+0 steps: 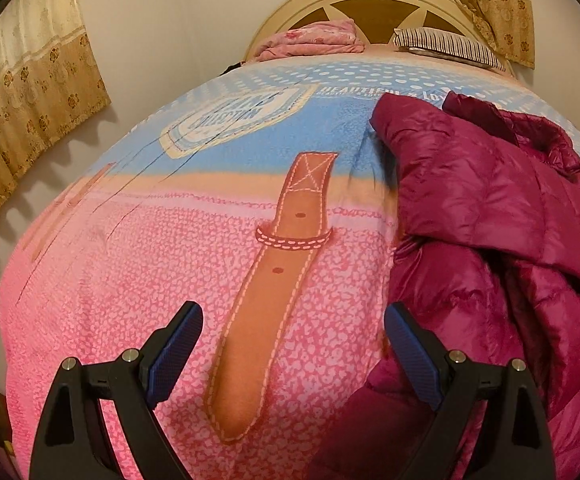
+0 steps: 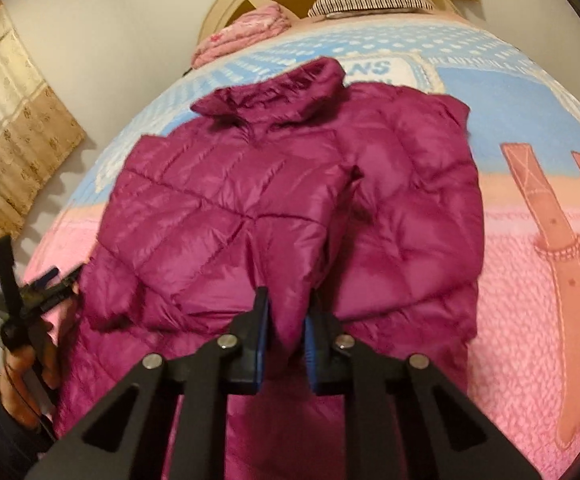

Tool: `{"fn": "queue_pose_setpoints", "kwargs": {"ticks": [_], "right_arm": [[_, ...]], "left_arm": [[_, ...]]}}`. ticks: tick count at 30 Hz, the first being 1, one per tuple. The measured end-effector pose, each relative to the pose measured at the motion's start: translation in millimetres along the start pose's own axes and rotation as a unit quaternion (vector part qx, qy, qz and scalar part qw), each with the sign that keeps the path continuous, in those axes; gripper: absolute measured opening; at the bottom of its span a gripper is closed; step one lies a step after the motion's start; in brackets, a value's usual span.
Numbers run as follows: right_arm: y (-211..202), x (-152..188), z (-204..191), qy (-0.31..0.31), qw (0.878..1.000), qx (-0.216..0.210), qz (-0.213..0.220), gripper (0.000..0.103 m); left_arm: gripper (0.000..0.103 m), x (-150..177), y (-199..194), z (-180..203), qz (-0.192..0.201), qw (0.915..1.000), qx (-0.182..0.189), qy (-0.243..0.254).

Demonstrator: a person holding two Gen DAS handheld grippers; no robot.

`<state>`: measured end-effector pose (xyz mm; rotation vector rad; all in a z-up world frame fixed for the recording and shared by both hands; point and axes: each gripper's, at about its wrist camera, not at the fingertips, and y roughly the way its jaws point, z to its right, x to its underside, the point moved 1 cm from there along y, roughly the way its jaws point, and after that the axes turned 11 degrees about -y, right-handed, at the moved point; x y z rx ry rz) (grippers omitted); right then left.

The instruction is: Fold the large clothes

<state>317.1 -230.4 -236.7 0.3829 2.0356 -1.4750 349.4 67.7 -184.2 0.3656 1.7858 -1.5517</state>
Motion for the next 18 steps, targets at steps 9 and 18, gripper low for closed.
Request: {"fn": "queue_pose_setpoints", "kwargs": {"ticks": [9, 18], "right_arm": [[-30.5, 5.2, 13.6, 0.017, 0.997, 0.072, 0.015, 0.057], [-46.6, -35.3, -1.6, 0.011, 0.994, 0.074, 0.077, 0.057]], "left_arm": [[0.092, -58.9, -48.9, 13.3, 0.043, 0.9974, 0.058, -0.005], [0.092, -91.5, -38.6, 93.6, 0.049, 0.9844, 0.167, 0.026]]}}
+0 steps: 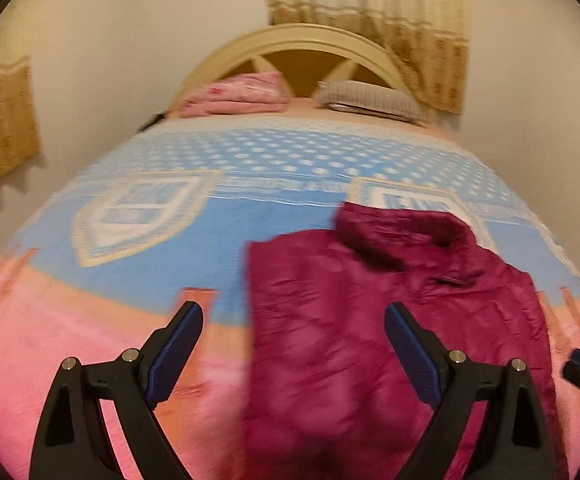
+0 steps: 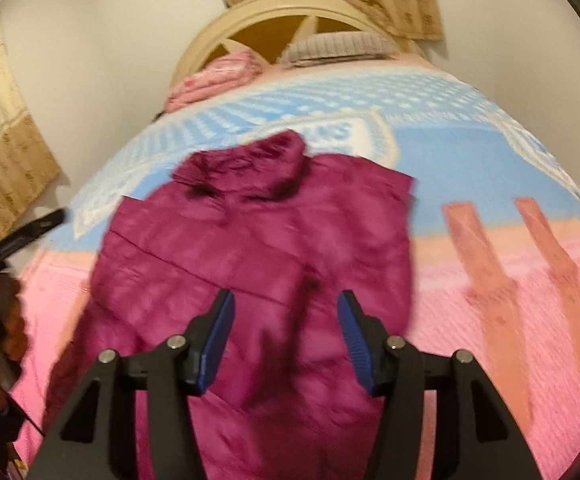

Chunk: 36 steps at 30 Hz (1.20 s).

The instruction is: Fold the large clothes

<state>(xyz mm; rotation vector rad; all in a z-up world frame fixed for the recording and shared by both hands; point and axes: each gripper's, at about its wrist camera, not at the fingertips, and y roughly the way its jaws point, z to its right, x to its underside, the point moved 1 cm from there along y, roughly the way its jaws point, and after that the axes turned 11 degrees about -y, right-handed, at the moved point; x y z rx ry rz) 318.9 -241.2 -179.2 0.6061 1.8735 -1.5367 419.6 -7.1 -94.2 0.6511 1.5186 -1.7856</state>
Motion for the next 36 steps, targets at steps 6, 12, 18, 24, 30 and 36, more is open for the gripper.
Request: {"fn": "queue_pose_setpoints", "kwargs": {"ticks": [6, 12, 18, 24, 30, 36], "right_arm": [[45.3, -11.9, -38.4, -0.039, 0.999, -0.023, -0.010, 0.057], [80.9, 7.2, -35.0, -0.043, 0.998, -0.007, -0.038, 0.054], [88.4, 18.8, -40.1, -0.061, 0.997, 0.010, -0.036, 0.054], [92.6, 23.1, -43.4, -0.070, 0.997, 0.021, -0.033, 0.054], [95.6, 24.0, -46.2, -0.077, 0.996, 0.029, -0.037, 0.054], [97.7, 24.6, -51.2, -0.091, 0.994, 0.045, -0.042, 0.055]], "left_arm": [[0.092, 24.1, 71.4, 16.2, -0.058, 0.9978, -0.024, 0.019], [0.094, 52.3, 110.0, 1.9, -0.096, 0.9944, -0.044, 0.006], [0.098, 56.4, 114.3, 1.3, -0.096, 0.9938, -0.056, 0.010], [0.101, 59.8, 116.3, 6.1, -0.092, 0.9918, -0.083, 0.028], [0.102, 60.7, 117.4, 6.6, -0.093, 0.9915, -0.086, 0.029], [0.102, 61.7, 116.0, 7.8, -0.093, 0.9912, -0.089, 0.031]]}}
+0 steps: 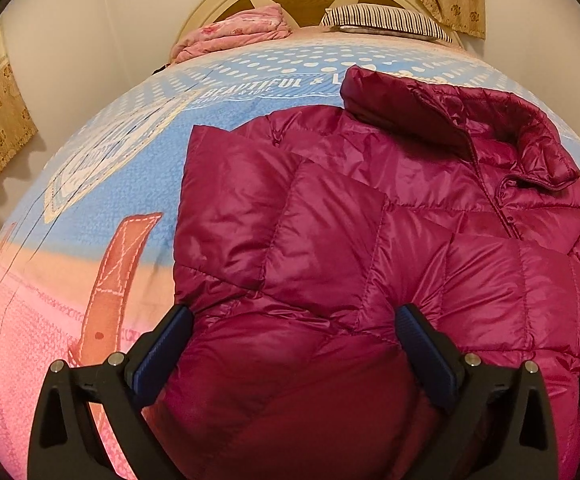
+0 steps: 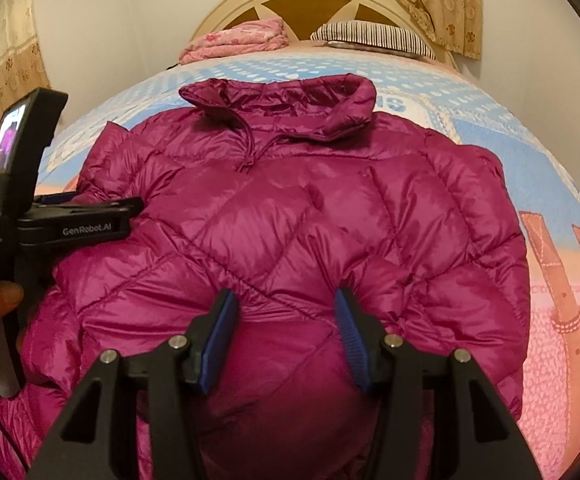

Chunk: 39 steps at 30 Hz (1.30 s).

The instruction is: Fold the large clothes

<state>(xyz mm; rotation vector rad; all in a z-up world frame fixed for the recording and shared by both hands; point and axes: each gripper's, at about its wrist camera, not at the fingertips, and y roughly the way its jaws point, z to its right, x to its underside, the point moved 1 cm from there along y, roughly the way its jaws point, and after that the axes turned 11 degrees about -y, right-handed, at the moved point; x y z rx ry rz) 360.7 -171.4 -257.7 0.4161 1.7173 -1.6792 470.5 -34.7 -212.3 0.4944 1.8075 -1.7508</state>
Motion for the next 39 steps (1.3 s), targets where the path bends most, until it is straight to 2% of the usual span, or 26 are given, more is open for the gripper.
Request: {"fn": "queue_pose_setpoints", "kwargs": {"ticks": [28, 36, 39], "right_arm": [[4.1, 0.2, -10.7, -0.026, 0.999, 0.035, -0.011, 0.055], [4.4, -1.4, -12.0, -0.029, 0.999, 0.036, -0.015, 0.056], [-1.3, -3.5, -7.7, -0.032, 0.999, 0.011, -0.013, 0.060]], "left_arm": [[0.102, -0.7, 2.9, -1.4, -0.003, 1.0000, 0.003, -0.002], [0.102, -6.2, 4.7, -10.3, -0.017, 0.9996, 0.022, -0.010], [0.102, -10.4, -4.6, -26.1, -0.024, 0.9992, 0.023, -0.024]]}}
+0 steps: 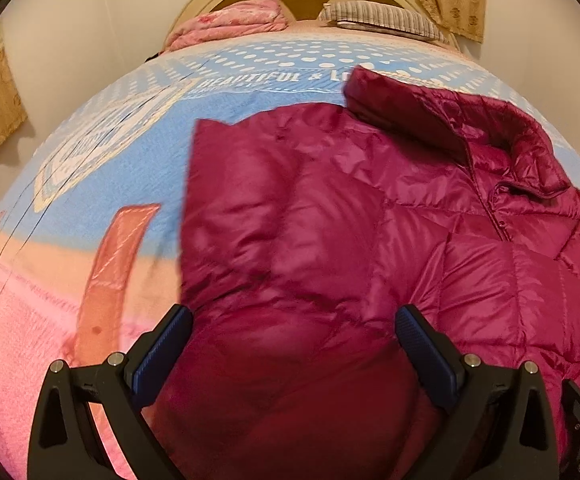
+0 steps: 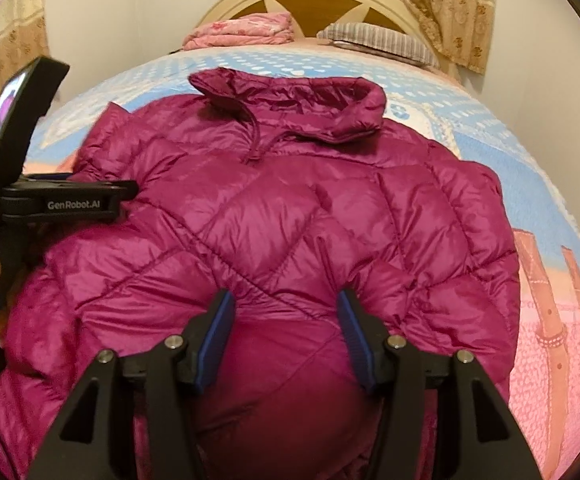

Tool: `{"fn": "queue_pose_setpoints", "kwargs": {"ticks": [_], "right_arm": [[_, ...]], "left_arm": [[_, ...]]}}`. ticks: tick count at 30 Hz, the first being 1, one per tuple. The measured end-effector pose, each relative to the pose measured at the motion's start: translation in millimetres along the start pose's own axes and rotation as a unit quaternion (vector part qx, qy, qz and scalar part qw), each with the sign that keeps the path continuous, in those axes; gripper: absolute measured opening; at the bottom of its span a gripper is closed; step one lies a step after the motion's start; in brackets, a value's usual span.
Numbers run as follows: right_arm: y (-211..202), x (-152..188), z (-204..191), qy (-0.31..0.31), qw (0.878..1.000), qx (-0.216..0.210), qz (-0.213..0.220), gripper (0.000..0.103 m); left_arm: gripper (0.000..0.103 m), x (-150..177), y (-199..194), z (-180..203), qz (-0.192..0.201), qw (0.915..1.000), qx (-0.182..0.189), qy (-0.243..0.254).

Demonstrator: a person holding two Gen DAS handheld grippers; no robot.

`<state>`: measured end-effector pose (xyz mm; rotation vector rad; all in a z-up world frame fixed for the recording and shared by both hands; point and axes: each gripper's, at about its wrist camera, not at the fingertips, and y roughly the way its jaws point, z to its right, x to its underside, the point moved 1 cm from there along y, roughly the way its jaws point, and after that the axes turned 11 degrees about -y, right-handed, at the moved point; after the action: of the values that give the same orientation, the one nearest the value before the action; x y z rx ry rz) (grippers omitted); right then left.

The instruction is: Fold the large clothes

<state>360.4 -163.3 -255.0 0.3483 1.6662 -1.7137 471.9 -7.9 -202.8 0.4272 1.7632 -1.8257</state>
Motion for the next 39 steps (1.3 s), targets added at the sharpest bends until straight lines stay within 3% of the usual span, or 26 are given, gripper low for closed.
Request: {"fn": "queue_pose_setpoints", "kwargs": {"ticks": [2, 7, 10, 14, 20, 24, 25, 27, 28, 29, 31, 33, 39], "right_arm": [[-7.6, -3.1, 4.1, -0.006, 1.000, -0.018, 0.003, 0.063], [-38.0, -25.6, 42.2, 0.004, 0.999, -0.008, 0.053, 0.086], [-31.7, -48.6, 64.7, 0.012, 0.999, 0.000, 0.049, 0.087], [-6.3, -89.6, 97.4, 0.015, 0.999, 0.016, 0.036, 0.087], [33.3, -132.2, 123.9, 0.035, 0.999, 0.004, 0.011, 0.087], [70.5, -152.9, 129.8, 0.029, 0.999, 0.005, -0.018, 0.087], [80.9, -156.8, 131.1, 0.028, 0.999, 0.003, -0.026, 0.086], [93.3, -162.3, 132.2, 0.024, 0.999, 0.002, -0.037, 0.077], [100.2, -163.8, 132.8, 0.020, 0.999, 0.001, -0.043, 0.068], [103.3, -164.8, 133.2, 0.017, 0.999, -0.001, -0.047, 0.062], [112.2, -163.9, 133.1, 0.007, 0.998, -0.012, -0.065, 0.028], [109.0, -161.8, 133.3, -0.006, 0.998, -0.004, -0.065, 0.016], [78.8, -146.7, 135.0, -0.022, 0.999, 0.015, -0.036, 0.011]], "left_arm": [[0.102, -4.5, -15.9, -14.4, 0.019, 0.9995, -0.007, -0.026], [0.102, -38.1, -52.9, -38.0, 0.066, 0.9965, 0.008, -0.052], [0.102, -69.7, -58.3, -22.1, 0.067, 0.9966, 0.024, -0.040], [0.102, -109.2, -39.3, 10.7, 0.050, 0.9978, 0.042, -0.012], [0.102, -158.4, 23.6, 53.1, 0.023, 0.9994, 0.023, 0.014], [0.102, -165.7, 57.0, 77.7, 0.013, 0.9989, 0.002, 0.046], [0.099, -163.8, 60.6, 81.3, 0.013, 0.9985, 0.001, 0.053], [0.053, -162.4, 66.5, 90.5, 0.013, 0.9971, 0.008, 0.074], [0.020, -162.0, 70.3, 93.5, -0.004, 0.9966, 0.026, 0.079], [0.014, -161.5, 72.9, 94.8, -0.021, 0.9958, 0.047, 0.076], [0.013, -159.9, 67.0, 96.4, 0.000, 0.9951, 0.041, 0.090], [0.010, -158.6, 56.9, 96.3, 0.014, 0.9940, 0.041, 0.101], [0.005, -146.5, 30.3, 72.9, 0.032, 0.9946, 0.051, 0.085]]}}
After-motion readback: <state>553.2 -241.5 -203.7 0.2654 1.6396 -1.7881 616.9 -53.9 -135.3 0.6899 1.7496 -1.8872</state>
